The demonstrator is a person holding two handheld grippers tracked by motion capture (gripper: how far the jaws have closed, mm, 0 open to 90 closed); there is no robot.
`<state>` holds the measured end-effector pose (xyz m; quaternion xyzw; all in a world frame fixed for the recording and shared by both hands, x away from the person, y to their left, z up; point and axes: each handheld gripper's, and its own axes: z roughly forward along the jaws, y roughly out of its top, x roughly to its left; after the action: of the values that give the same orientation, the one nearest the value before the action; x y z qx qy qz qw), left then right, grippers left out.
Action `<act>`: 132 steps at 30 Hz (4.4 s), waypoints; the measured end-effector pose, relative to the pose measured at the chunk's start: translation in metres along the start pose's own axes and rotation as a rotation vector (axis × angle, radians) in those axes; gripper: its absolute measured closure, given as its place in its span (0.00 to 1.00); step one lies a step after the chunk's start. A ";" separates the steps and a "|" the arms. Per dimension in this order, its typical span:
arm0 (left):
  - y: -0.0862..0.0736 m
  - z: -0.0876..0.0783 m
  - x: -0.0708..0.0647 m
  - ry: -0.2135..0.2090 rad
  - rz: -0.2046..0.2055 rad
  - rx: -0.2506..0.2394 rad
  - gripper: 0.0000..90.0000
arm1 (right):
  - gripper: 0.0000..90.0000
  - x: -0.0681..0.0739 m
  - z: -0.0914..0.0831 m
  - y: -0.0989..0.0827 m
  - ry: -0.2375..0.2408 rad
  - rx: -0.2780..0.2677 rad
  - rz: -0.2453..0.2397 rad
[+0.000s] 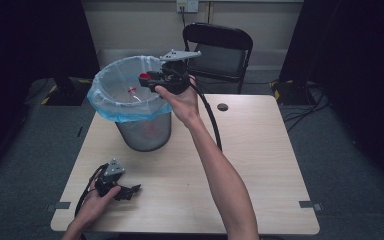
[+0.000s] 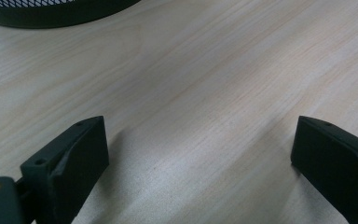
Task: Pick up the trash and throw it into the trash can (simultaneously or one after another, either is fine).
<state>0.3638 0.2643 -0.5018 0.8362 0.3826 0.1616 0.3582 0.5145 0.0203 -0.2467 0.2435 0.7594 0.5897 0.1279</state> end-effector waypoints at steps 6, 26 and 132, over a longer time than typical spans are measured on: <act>0.000 0.000 0.000 0.000 0.000 0.000 0.04 | 0.66 -0.002 0.010 0.002 0.002 0.024 -0.008; 0.000 0.000 0.000 0.000 0.001 0.000 0.04 | 0.29 -0.007 0.018 0.001 -0.062 0.044 -0.002; 0.000 0.000 0.000 0.007 -0.001 0.003 0.03 | 0.18 -0.031 -0.193 -0.222 -0.502 0.302 0.197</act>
<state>0.3638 0.2639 -0.5019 0.8359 0.3848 0.1637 0.3554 0.3998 -0.1981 -0.4097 0.4701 0.7559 0.4011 0.2159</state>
